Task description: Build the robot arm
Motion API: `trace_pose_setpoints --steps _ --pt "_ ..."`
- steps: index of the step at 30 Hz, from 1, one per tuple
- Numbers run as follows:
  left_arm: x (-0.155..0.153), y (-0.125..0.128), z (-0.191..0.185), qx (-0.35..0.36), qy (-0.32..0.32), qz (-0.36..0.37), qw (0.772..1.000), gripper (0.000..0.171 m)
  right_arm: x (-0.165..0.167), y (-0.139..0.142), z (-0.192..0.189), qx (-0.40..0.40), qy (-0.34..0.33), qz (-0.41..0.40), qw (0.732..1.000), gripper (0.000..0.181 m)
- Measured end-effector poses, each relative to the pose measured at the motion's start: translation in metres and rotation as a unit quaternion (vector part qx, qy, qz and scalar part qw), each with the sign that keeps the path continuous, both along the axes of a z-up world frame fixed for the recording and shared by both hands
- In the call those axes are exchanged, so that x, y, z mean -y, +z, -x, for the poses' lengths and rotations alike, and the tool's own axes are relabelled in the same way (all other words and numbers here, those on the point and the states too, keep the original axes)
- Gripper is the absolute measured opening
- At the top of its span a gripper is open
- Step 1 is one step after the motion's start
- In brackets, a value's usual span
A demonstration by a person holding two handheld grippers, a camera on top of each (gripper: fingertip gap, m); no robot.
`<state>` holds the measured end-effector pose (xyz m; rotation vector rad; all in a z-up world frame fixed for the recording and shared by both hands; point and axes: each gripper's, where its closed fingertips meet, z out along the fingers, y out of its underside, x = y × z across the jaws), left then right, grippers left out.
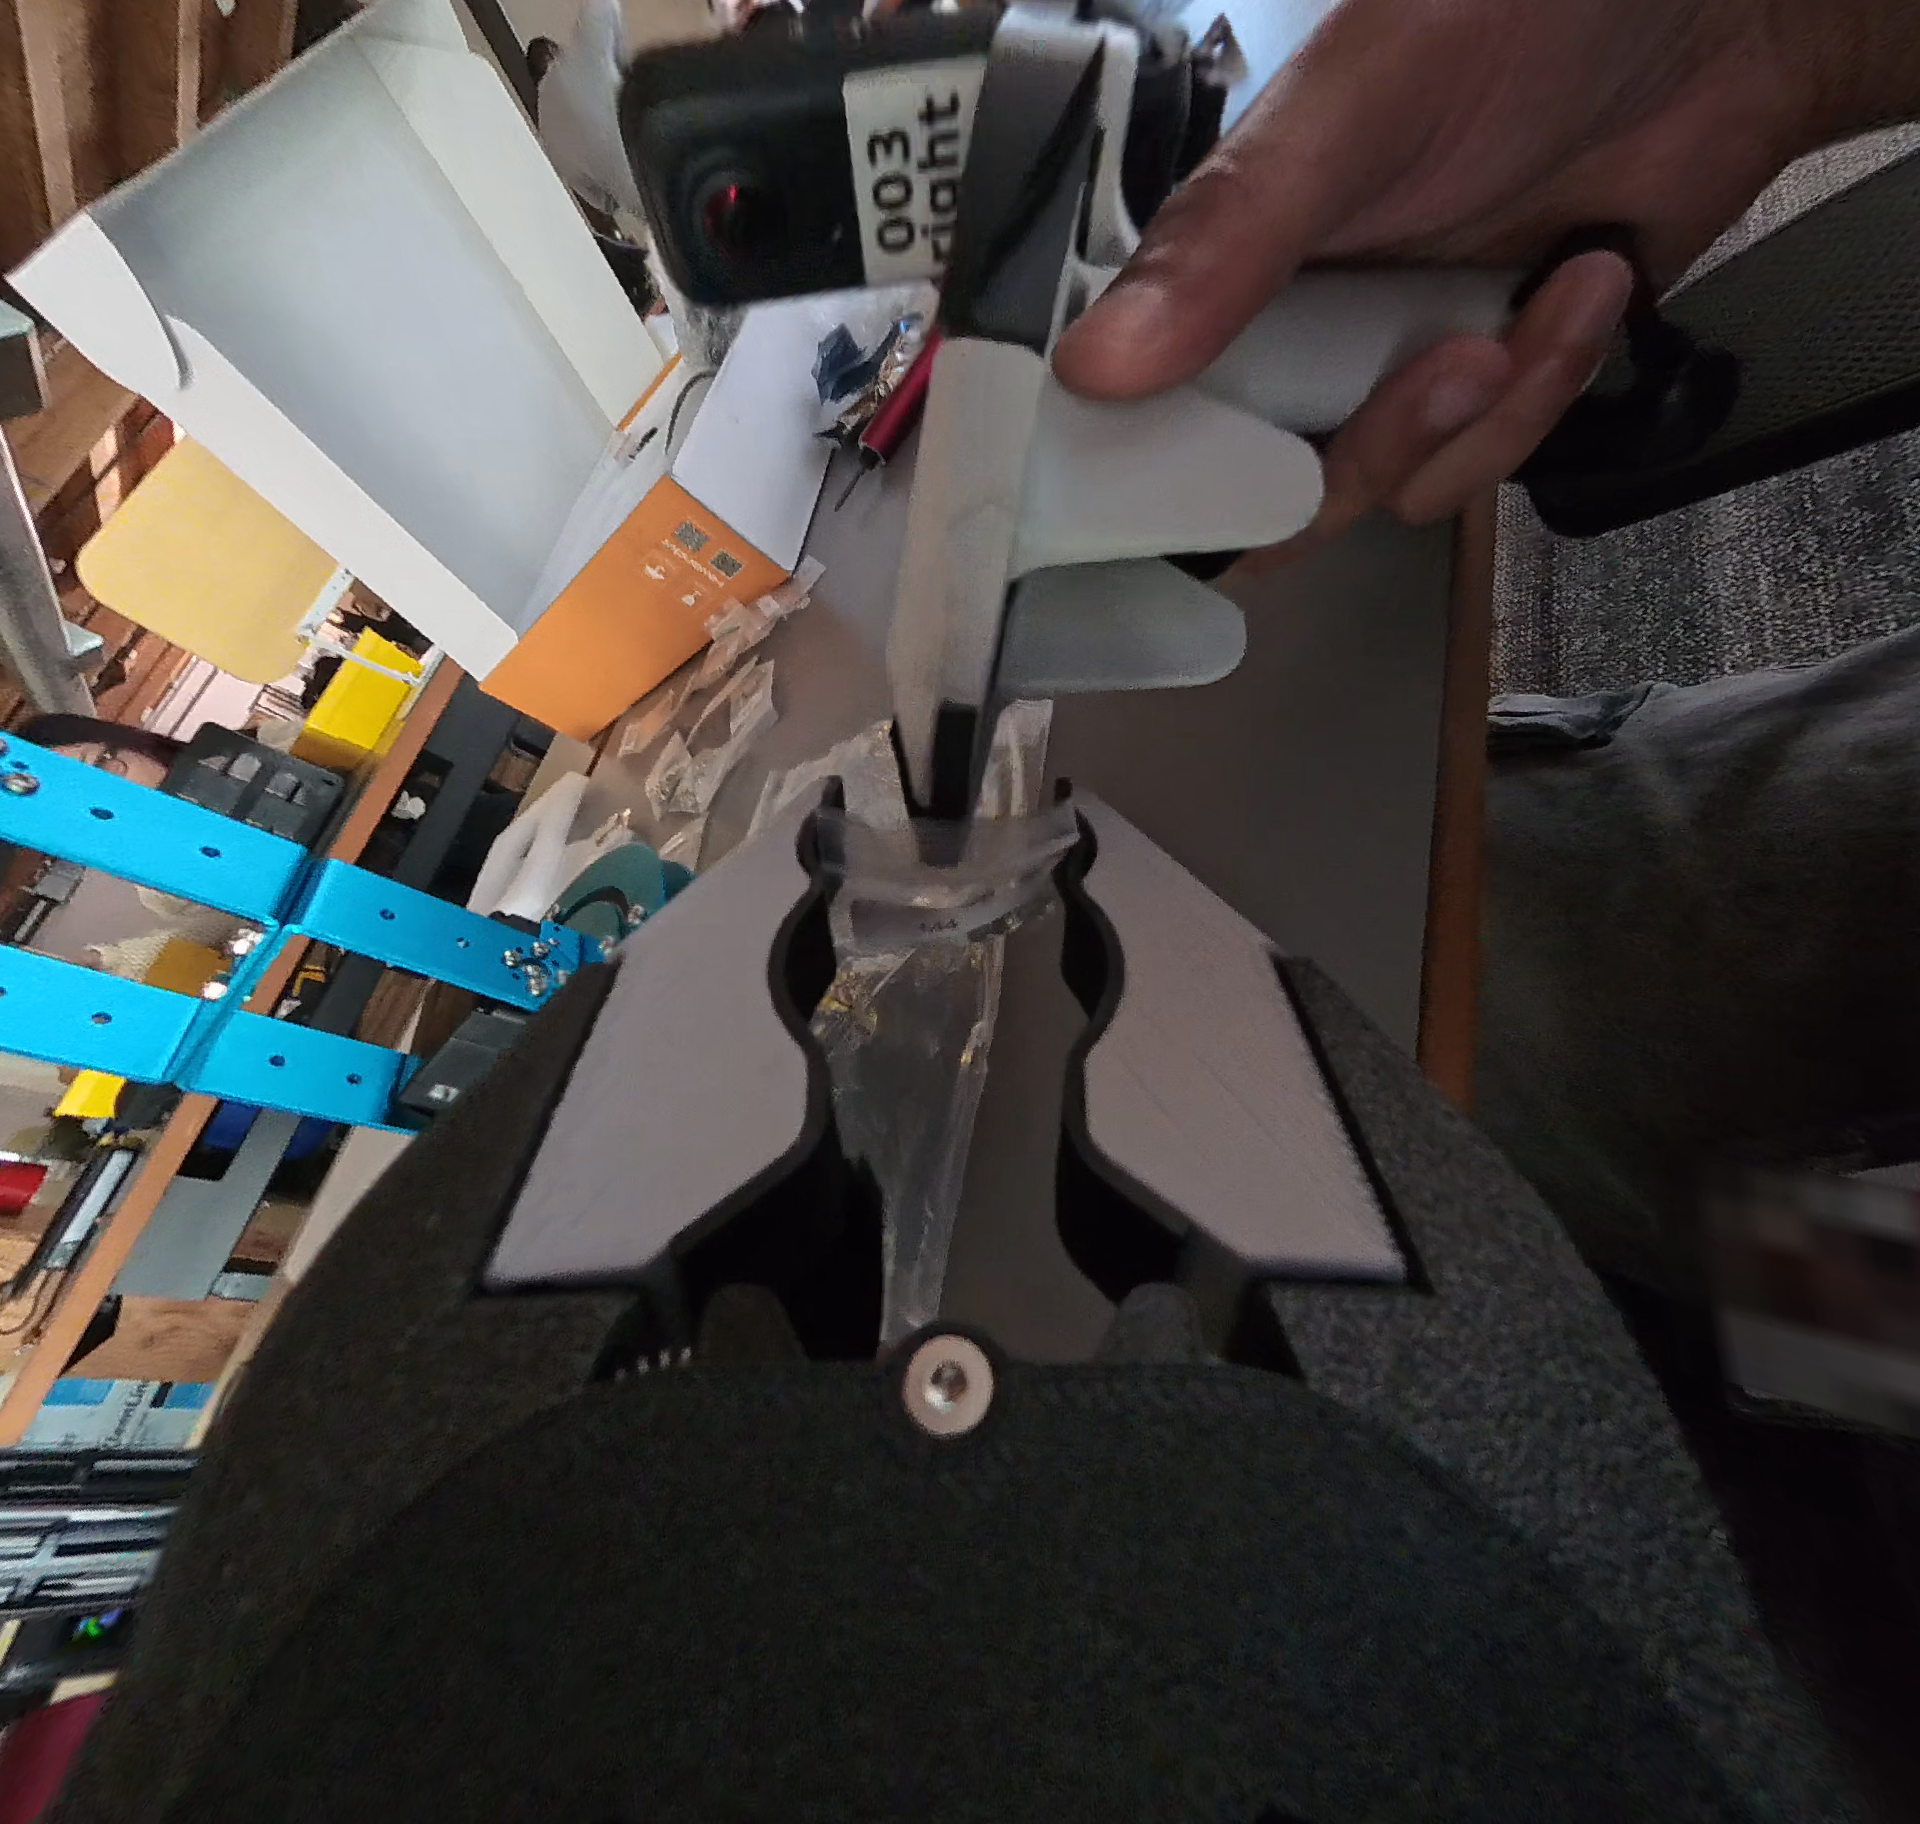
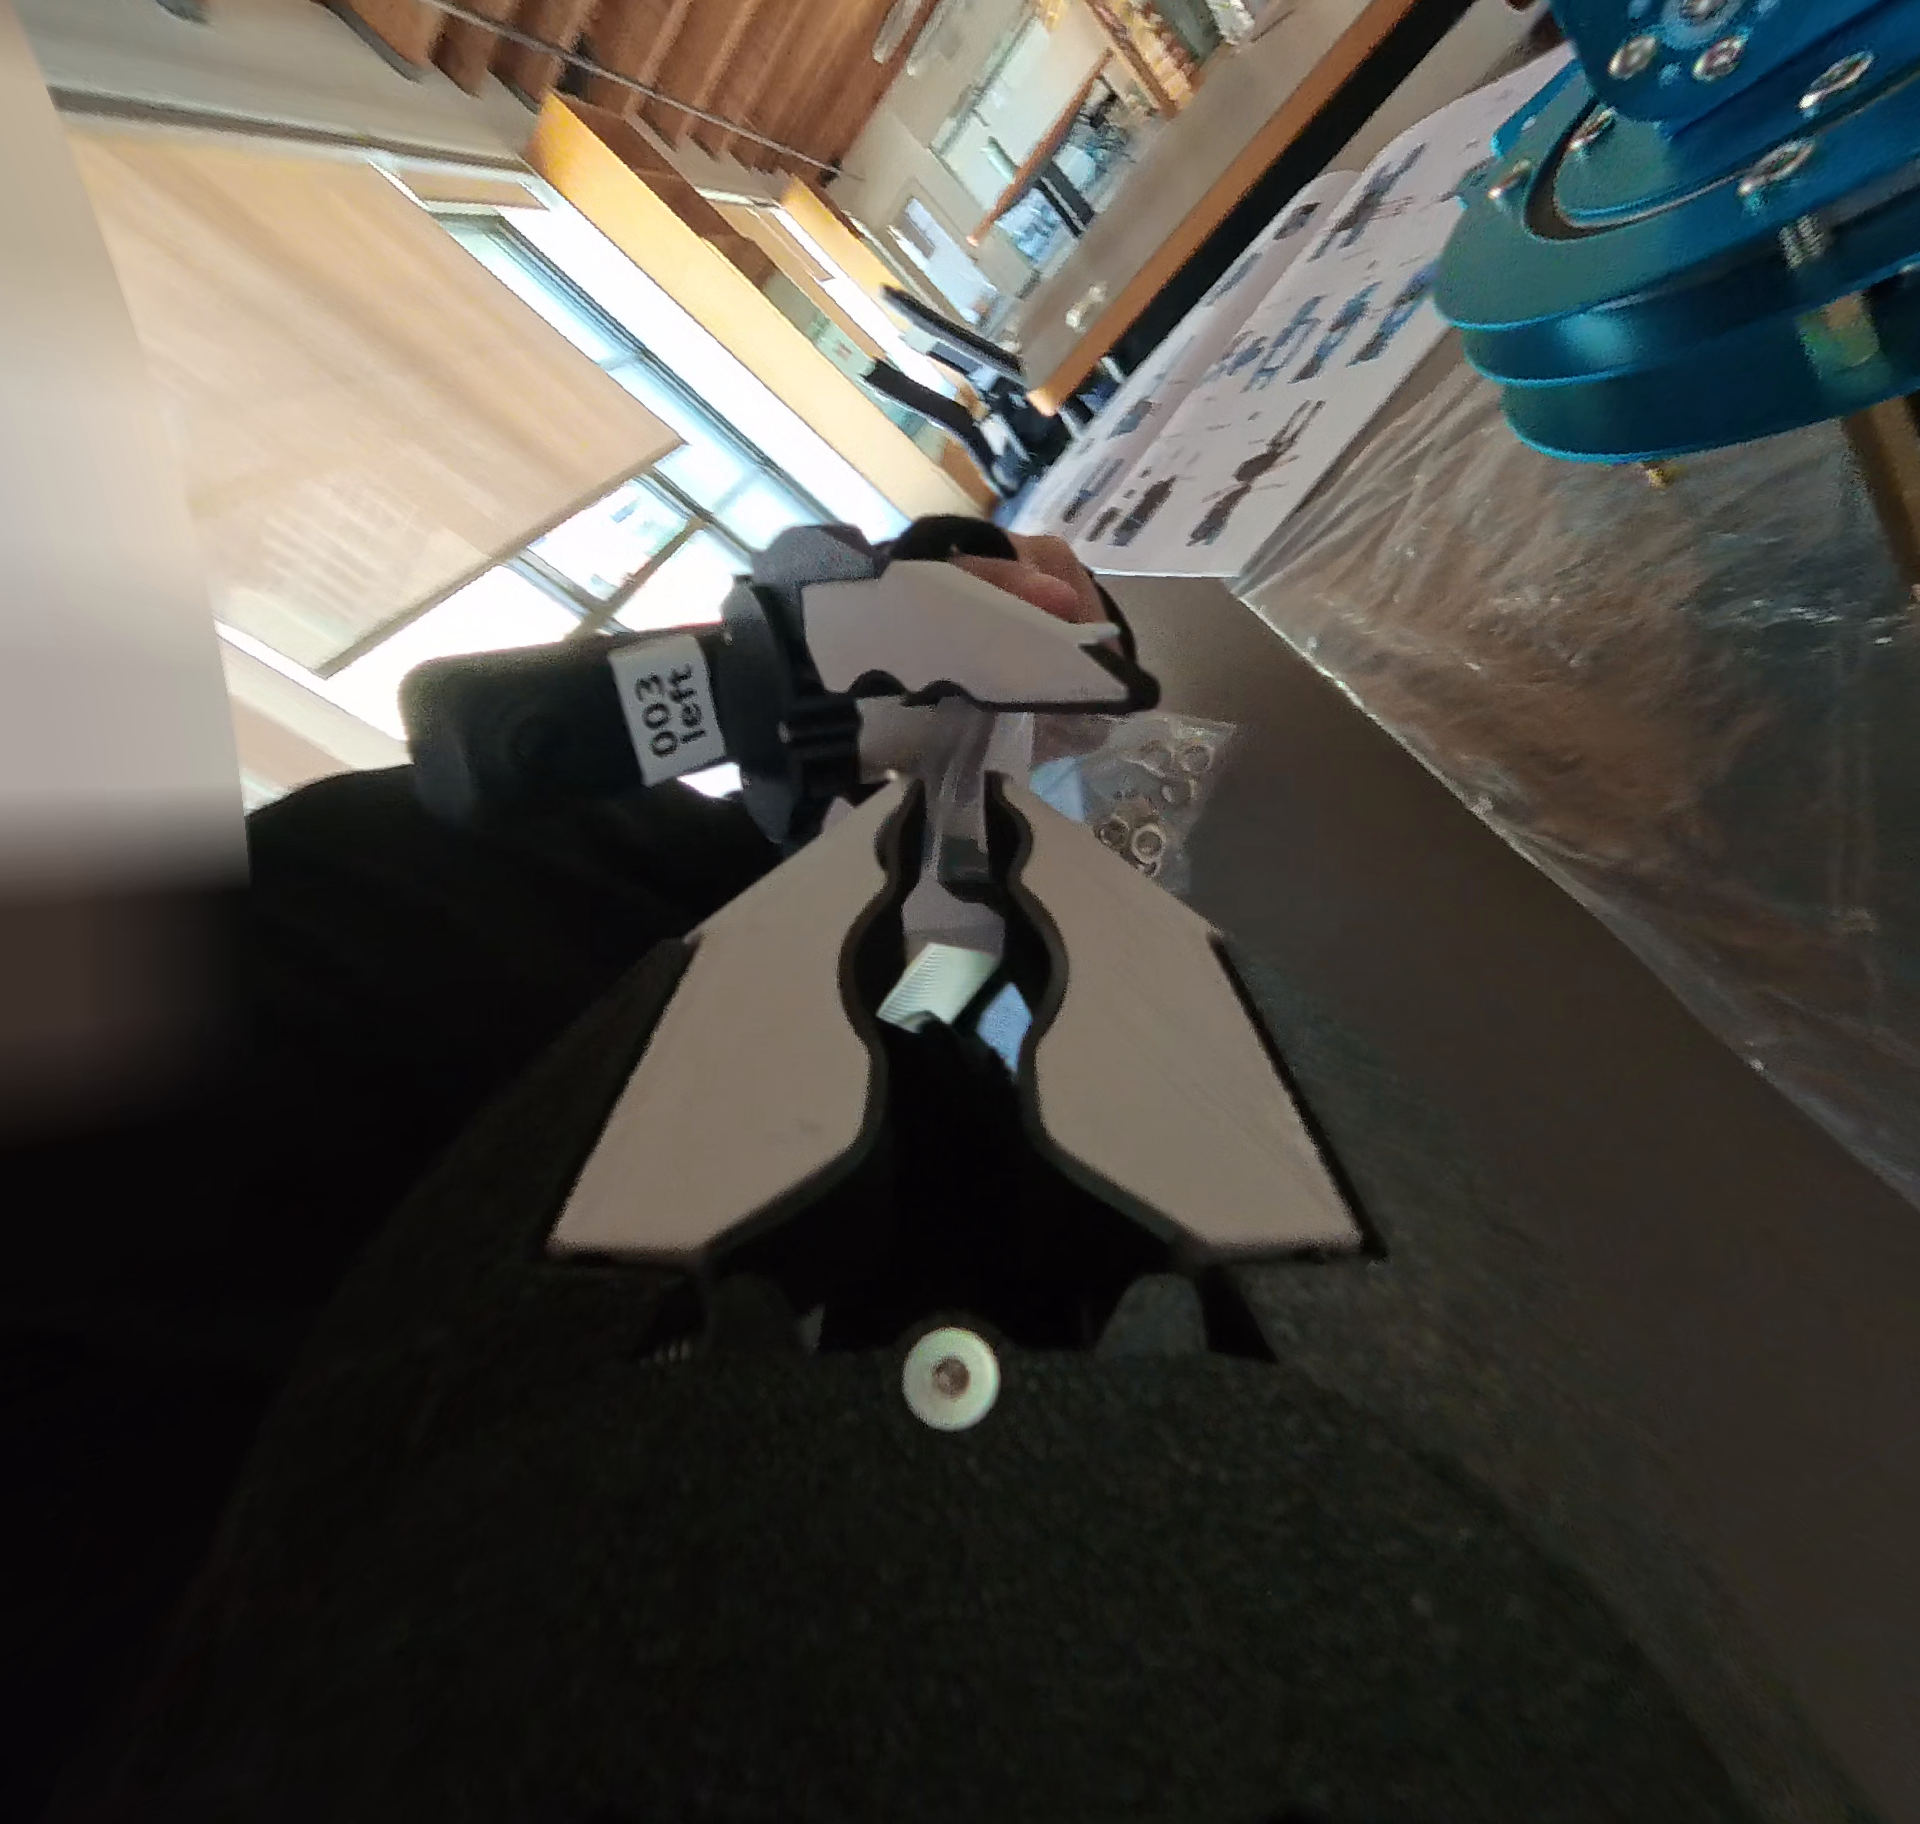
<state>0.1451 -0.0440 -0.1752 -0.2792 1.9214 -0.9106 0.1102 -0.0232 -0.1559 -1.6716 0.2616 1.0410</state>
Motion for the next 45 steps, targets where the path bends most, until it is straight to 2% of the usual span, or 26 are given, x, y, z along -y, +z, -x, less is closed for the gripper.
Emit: trace_pose_setpoints --steps 3,34,45 --pt "0.001 0.001 0.001 0.004 -0.005 -0.002 1.0 0.04 0.0 0.003 -0.002 -0.023 0.006 -0.01 1.0 0.01" --pt "0.008 0.001 0.001 0.009 -0.013 -0.021 1.0 0.04 0.004 0.006 0.002 -0.02 0.012 -0.018 1.0 0.008" --pt "0.004 -0.012 -0.005 0.005 0.003 -0.059 0.998 0.039 0.002 -0.01 -0.001 0.088 -0.034 0.028 0.995 0.005"
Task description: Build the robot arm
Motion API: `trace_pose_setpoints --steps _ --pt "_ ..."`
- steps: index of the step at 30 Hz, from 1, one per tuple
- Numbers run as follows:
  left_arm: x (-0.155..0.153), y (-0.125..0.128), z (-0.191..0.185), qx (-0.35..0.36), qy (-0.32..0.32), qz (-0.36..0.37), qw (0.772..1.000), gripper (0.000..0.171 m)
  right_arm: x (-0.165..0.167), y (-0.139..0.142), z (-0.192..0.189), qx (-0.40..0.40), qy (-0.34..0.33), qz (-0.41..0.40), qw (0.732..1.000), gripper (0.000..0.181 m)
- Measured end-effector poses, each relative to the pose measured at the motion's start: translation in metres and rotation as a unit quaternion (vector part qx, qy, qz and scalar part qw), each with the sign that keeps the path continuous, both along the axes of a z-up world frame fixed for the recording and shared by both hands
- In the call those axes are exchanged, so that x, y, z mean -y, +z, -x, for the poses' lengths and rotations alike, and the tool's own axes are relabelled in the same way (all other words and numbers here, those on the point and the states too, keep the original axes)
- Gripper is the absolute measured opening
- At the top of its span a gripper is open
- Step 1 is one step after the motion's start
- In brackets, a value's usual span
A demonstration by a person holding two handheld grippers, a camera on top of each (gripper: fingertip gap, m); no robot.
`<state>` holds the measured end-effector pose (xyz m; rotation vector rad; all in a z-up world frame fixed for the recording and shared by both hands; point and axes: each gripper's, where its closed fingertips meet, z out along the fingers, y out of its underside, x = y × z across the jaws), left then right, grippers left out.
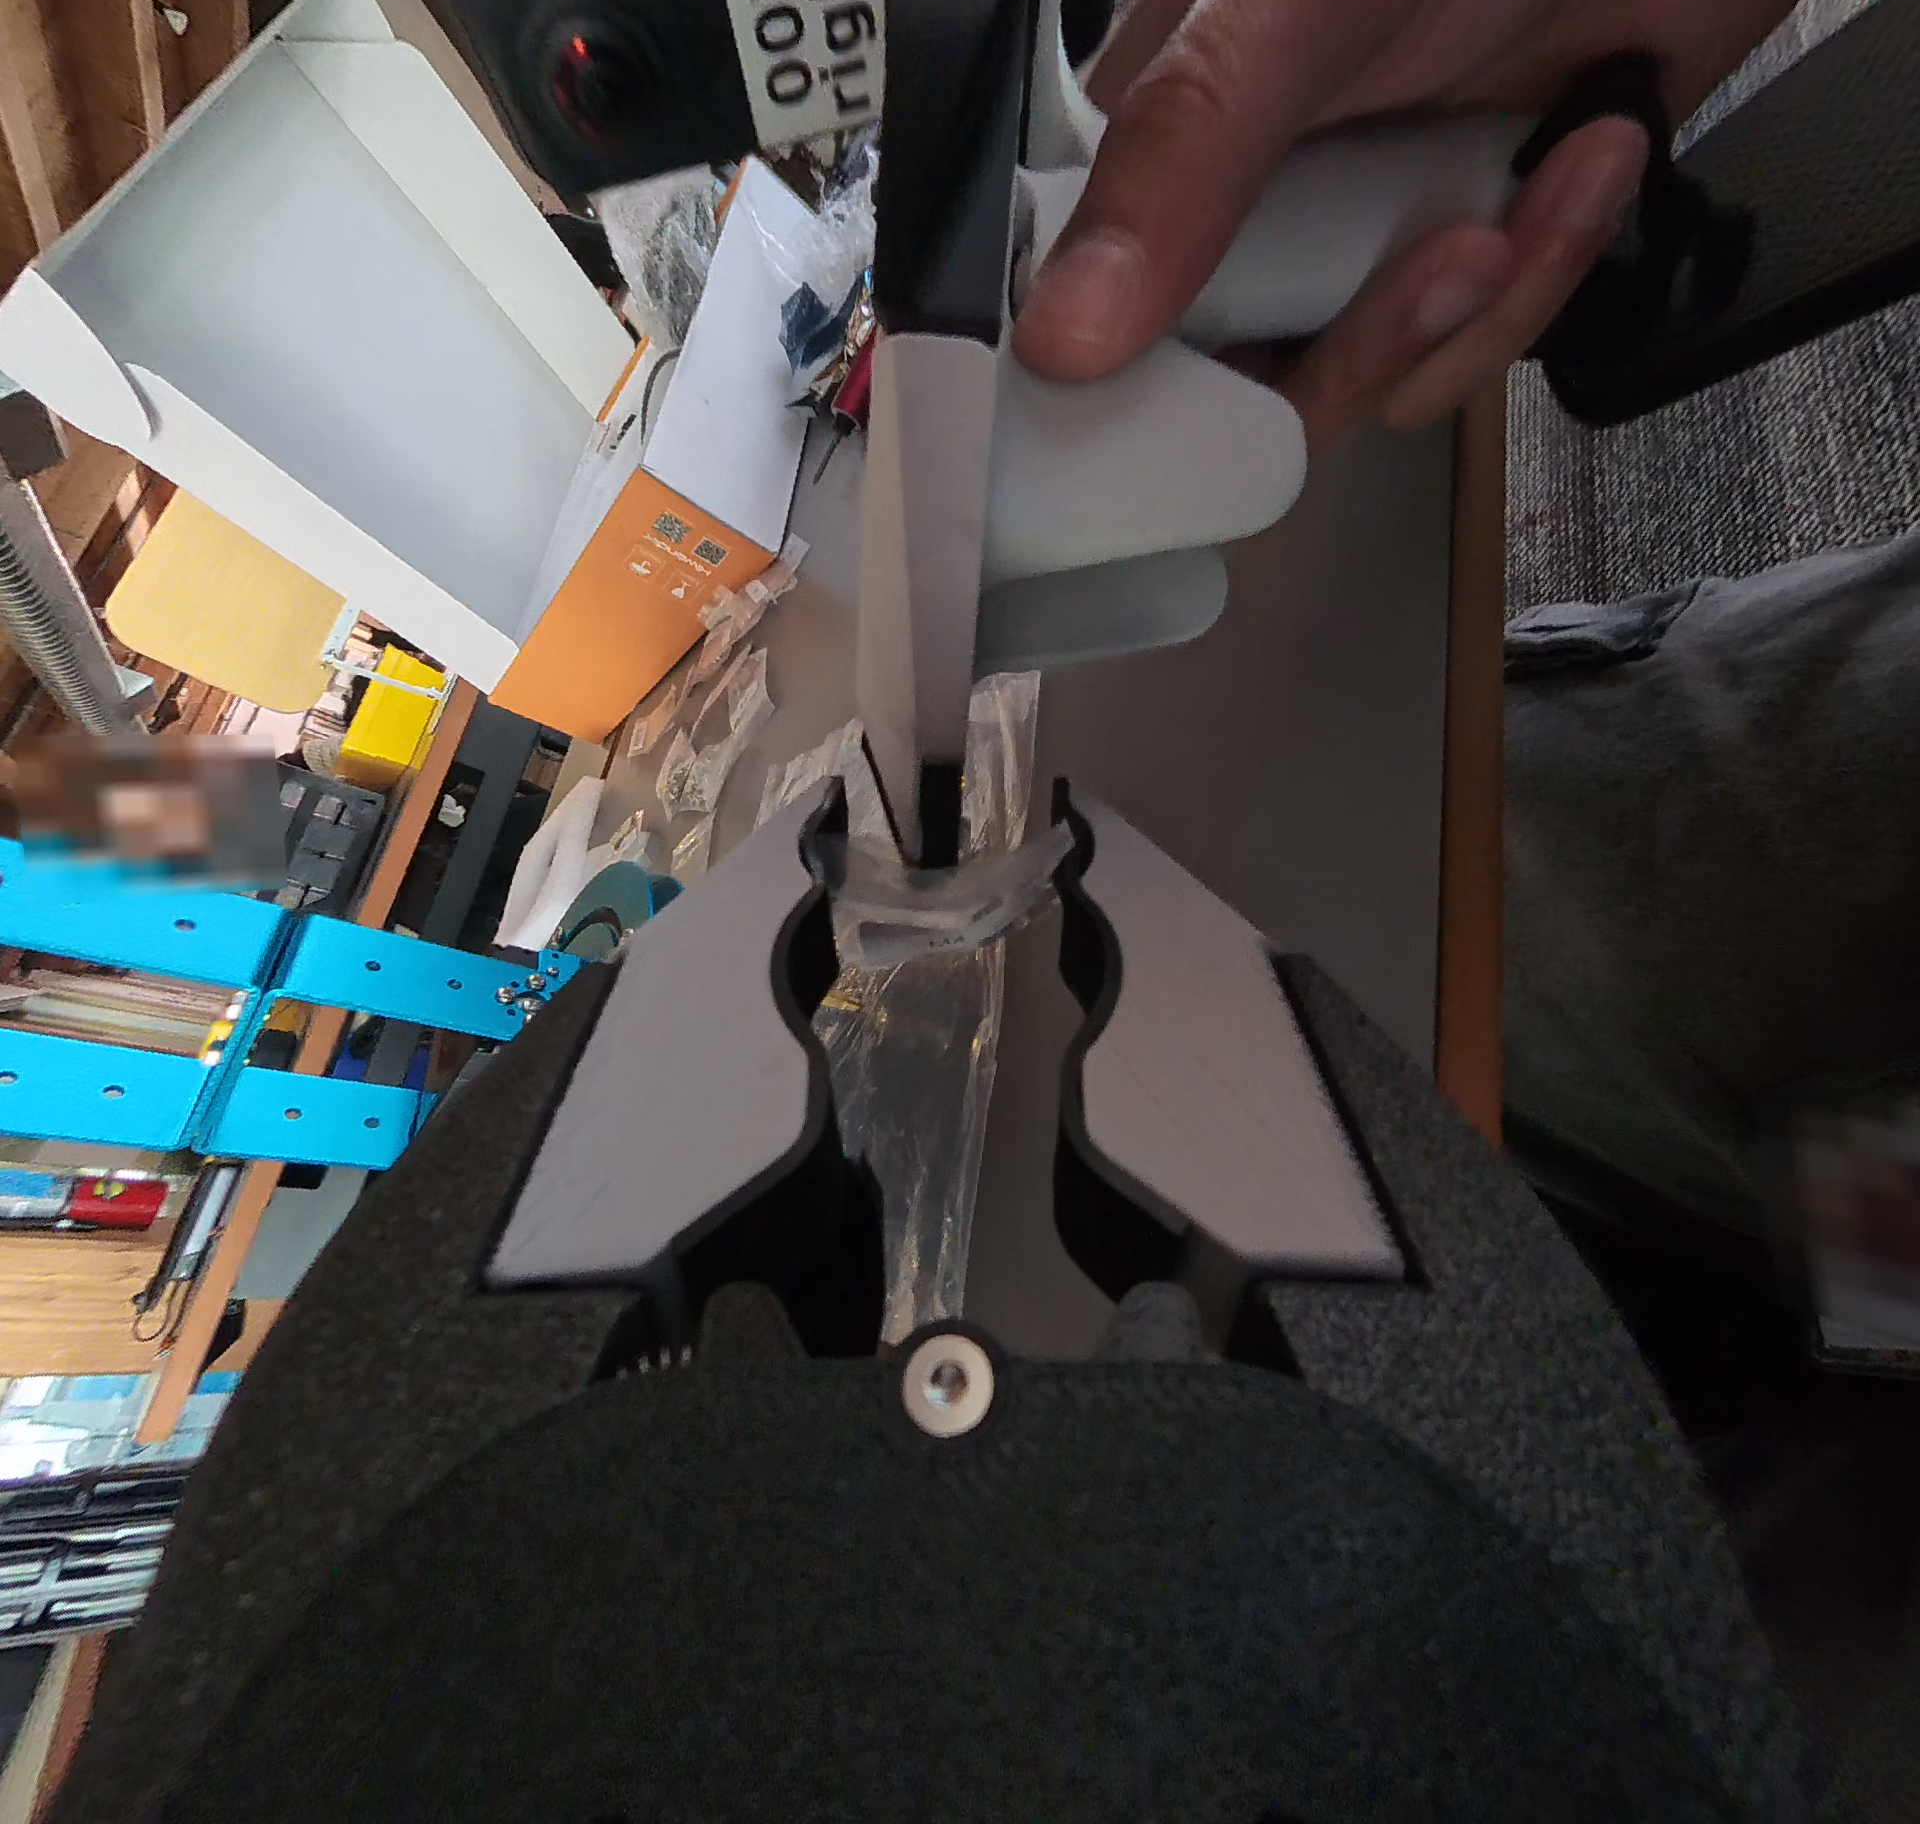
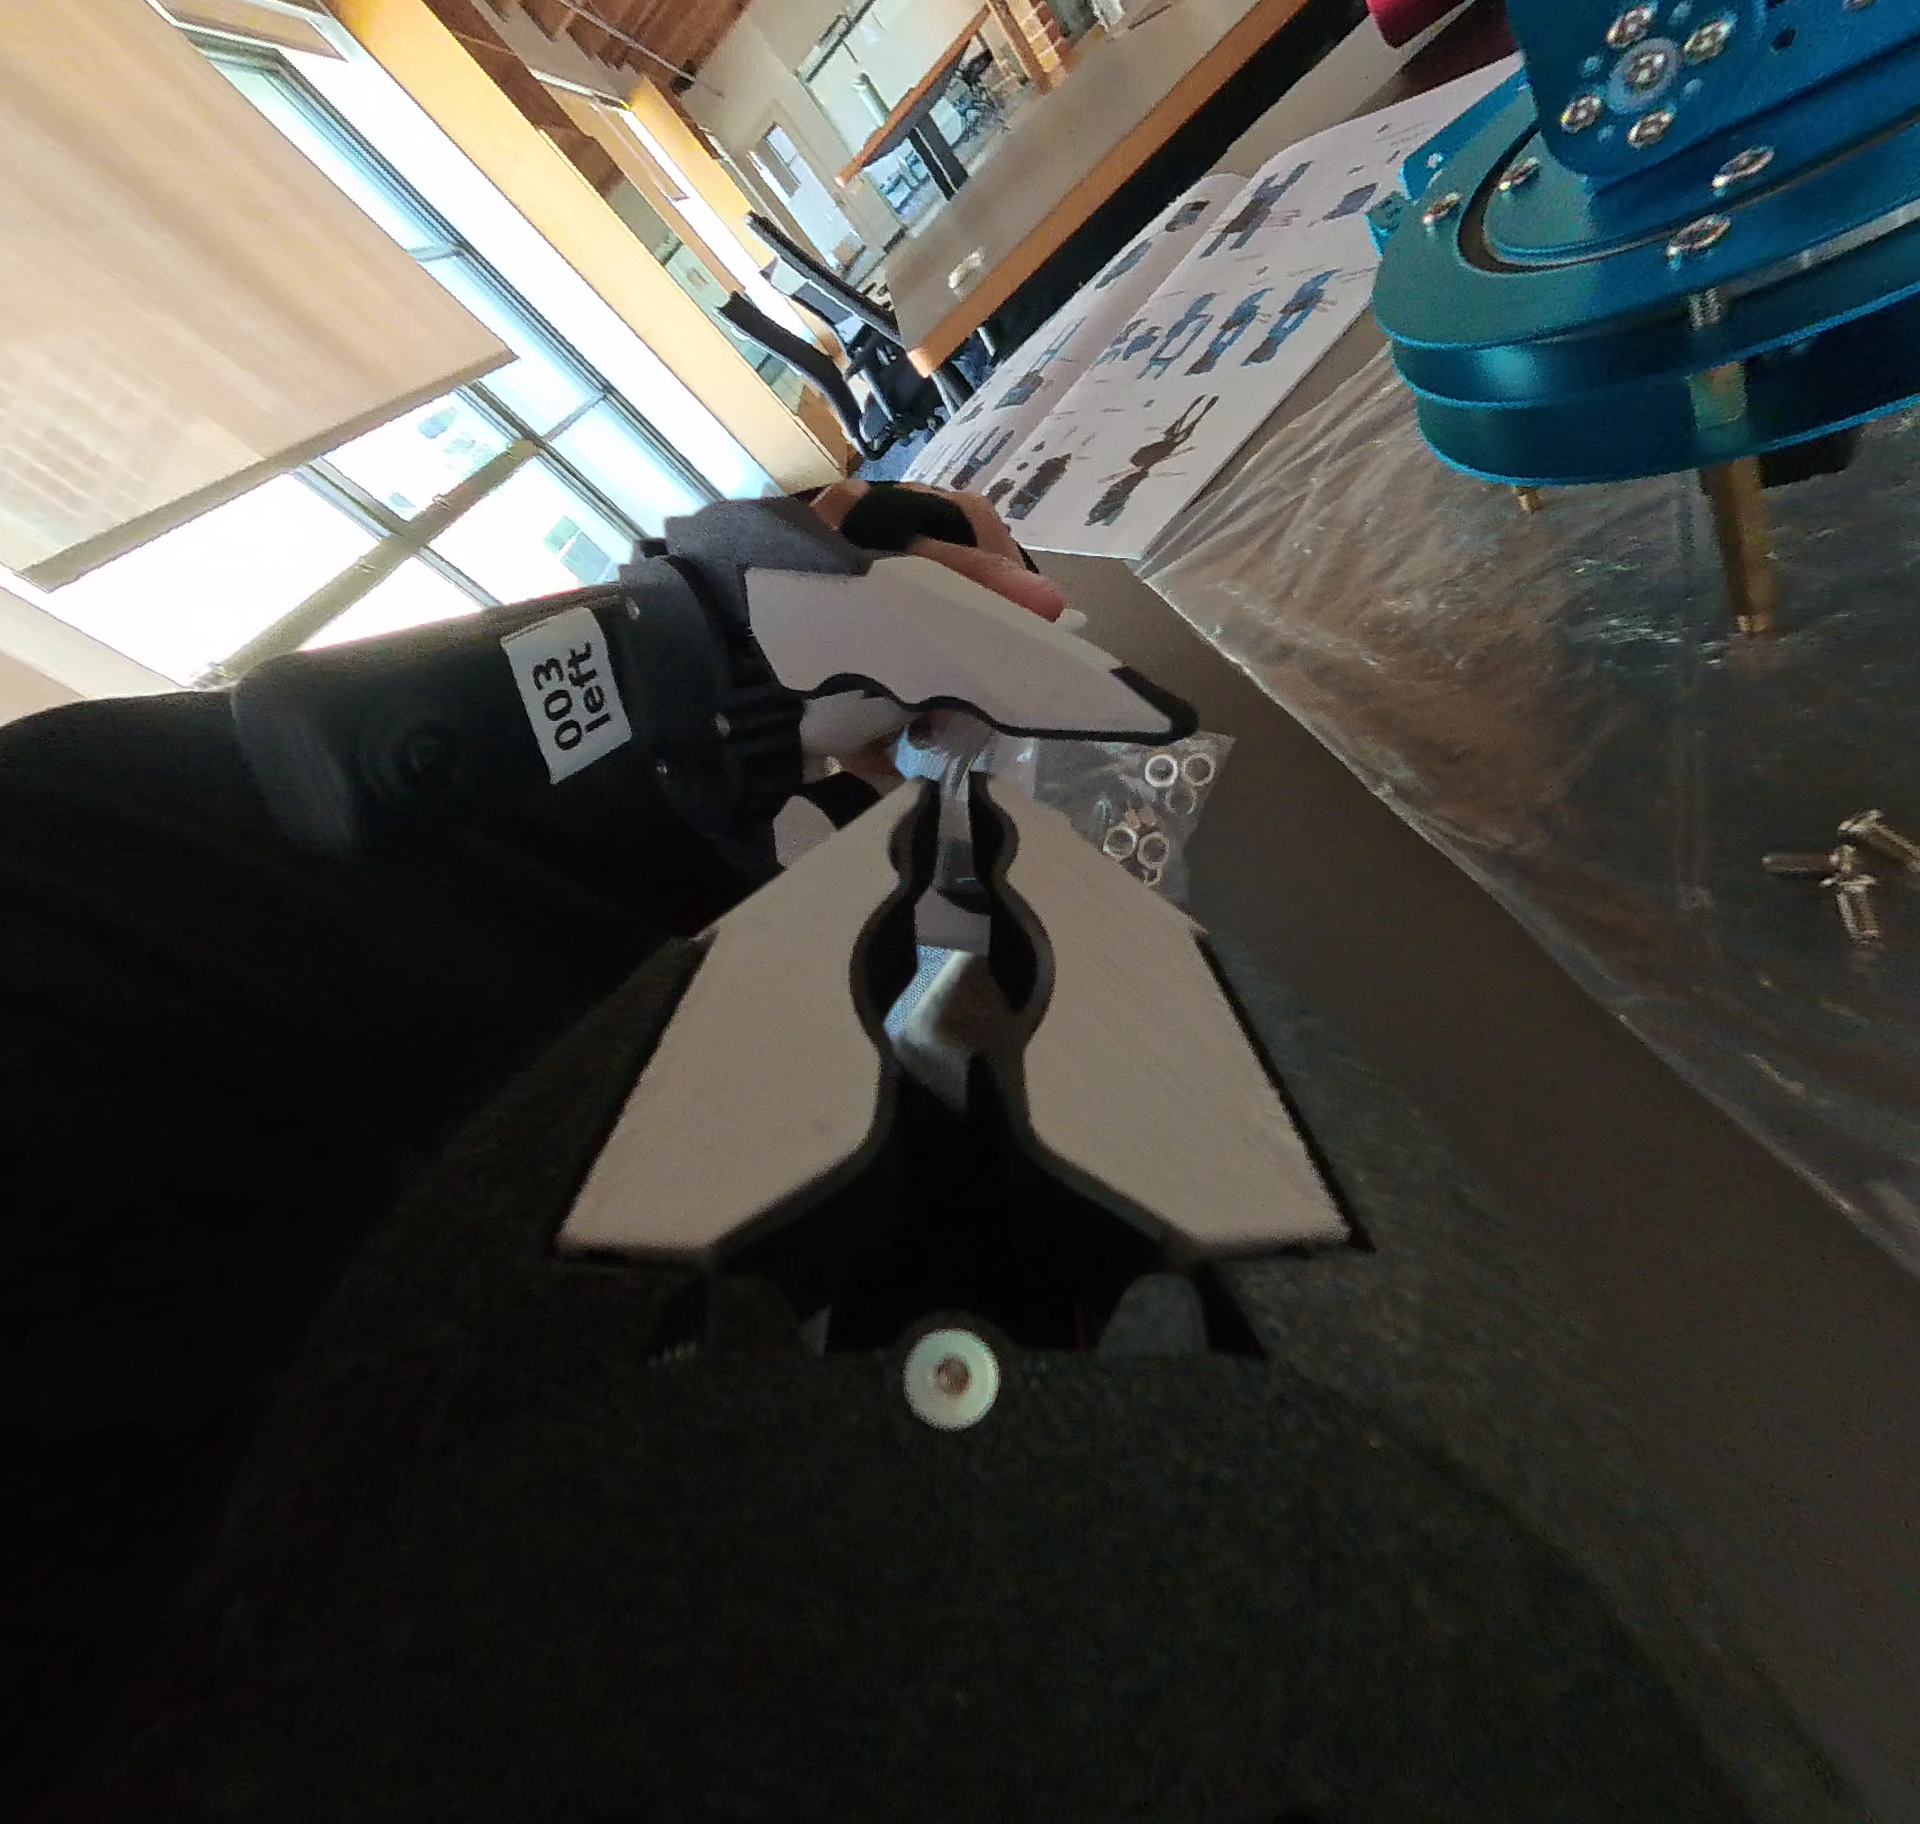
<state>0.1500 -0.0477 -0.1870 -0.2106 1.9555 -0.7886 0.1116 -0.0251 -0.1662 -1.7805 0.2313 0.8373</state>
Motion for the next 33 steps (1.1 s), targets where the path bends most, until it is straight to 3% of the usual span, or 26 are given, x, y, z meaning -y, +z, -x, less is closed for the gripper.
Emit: trace_pose_setpoints --steps 14,18,23,26,28,33 --pt "0.0 -0.007 -0.009 0.011 0.027 -0.041 0.999 0.041 0.002 -0.014 -0.013 -0.014 -0.028 0.035 0.999 0.0" --pt "-0.012 0.005 -0.008 -0.017 0.062 0.038 0.997 0.057 0.007 -0.014 -0.027 0.003 -0.057 0.037 0.998 0.0" --pt "-0.033 0.015 0.015 -0.069 0.093 0.132 0.985 0.058 0.012 -0.014 -0.028 0.042 -0.051 0.048 0.997 0.0" --pt "-0.039 0.008 0.04 -0.132 0.087 0.181 0.971 0.055 0.015 -0.017 -0.014 0.16 -0.018 0.058 0.985 0.003" --pt "-0.047 0.005 0.05 -0.155 0.101 0.212 0.96 0.052 0.012 -0.023 -0.003 0.224 -0.004 0.072 0.972 0.016" --pt "-0.059 0.002 0.067 -0.162 0.118 0.266 0.943 0.048 0.0 -0.048 0.01 0.251 -0.002 0.148 0.957 0.017"
